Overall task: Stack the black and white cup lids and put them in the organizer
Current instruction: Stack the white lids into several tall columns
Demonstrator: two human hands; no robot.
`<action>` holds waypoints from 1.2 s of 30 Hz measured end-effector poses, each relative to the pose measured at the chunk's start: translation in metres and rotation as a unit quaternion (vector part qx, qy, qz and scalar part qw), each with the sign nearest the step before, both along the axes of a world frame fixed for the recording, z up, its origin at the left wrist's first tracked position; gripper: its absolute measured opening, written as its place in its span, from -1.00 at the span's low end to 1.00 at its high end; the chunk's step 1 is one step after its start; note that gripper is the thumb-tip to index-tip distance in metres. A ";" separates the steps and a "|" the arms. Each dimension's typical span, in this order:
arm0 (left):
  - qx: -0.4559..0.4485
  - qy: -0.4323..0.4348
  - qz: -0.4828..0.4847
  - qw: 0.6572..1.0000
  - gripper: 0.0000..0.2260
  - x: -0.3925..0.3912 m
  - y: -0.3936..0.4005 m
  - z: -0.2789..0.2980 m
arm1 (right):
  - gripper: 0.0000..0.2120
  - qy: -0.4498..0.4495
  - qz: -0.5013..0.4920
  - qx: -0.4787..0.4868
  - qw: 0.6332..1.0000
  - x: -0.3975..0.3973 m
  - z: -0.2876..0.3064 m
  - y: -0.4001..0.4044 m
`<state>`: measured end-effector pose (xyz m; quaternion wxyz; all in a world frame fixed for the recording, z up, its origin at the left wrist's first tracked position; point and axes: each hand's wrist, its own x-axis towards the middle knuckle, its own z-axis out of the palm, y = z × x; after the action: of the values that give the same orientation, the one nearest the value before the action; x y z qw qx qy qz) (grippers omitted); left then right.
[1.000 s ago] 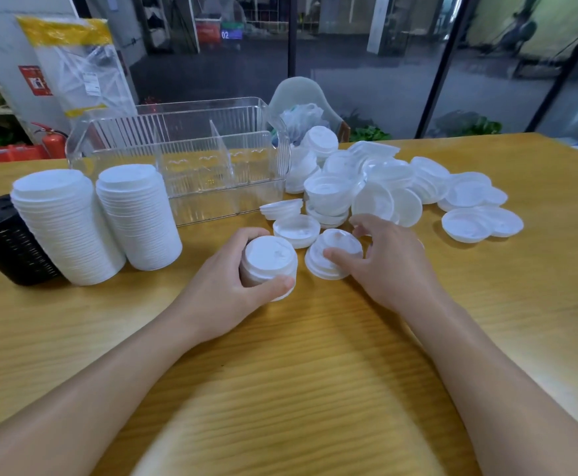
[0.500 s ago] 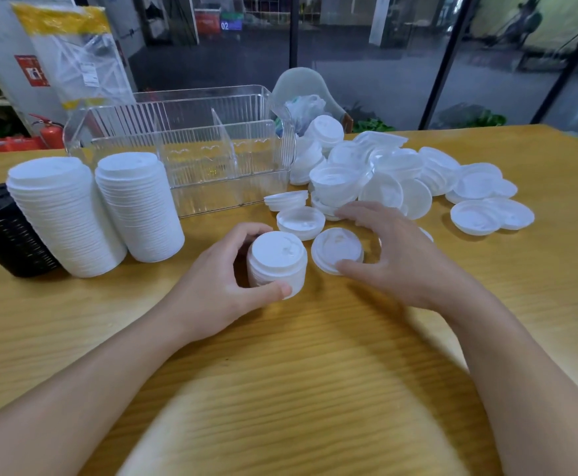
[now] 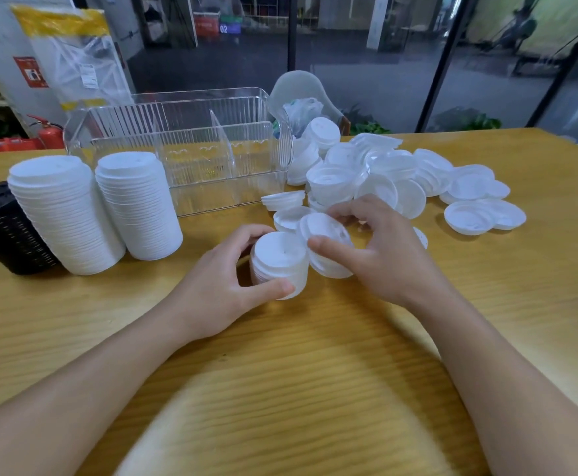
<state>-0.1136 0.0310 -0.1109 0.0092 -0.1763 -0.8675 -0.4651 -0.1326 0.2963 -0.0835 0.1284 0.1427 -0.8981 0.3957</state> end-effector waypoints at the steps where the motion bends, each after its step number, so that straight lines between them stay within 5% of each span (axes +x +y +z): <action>1: 0.001 -0.001 0.003 1.000 -0.40 0.000 0.001 0.000 | -0.58 0.005 0.006 -0.015 1.000 0.004 0.000 -0.007; 9: 0.016 -0.017 0.022 0.999 -0.37 0.001 0.007 0.002 | -0.40 0.010 0.022 0.055 0.998 0.011 -0.006 -0.049; 14: 0.001 -0.009 0.025 1.000 -0.37 0.000 0.006 0.001 | -0.32 -0.058 0.117 0.092 0.987 0.013 -0.003 -0.027; 18: 0.006 -0.016 0.030 0.999 -0.37 0.000 0.007 0.002 | -0.42 -0.065 0.144 0.059 0.986 0.013 0.000 -0.023; 33: -0.008 -0.012 0.047 0.999 -0.24 -0.001 0.001 -0.002 | -0.30 -0.041 0.084 0.007 0.996 0.008 0.006 -0.003; 36: -0.017 -0.006 0.050 0.999 -0.19 0.000 0.000 -0.001 | -0.31 -0.068 0.053 0.076 0.993 0.004 0.012 0.018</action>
<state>-0.1134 0.0305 -0.1123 0.0246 -0.1303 -0.8828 -0.4506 -0.1283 0.3146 -0.0713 0.0346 0.1718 -0.9235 0.3413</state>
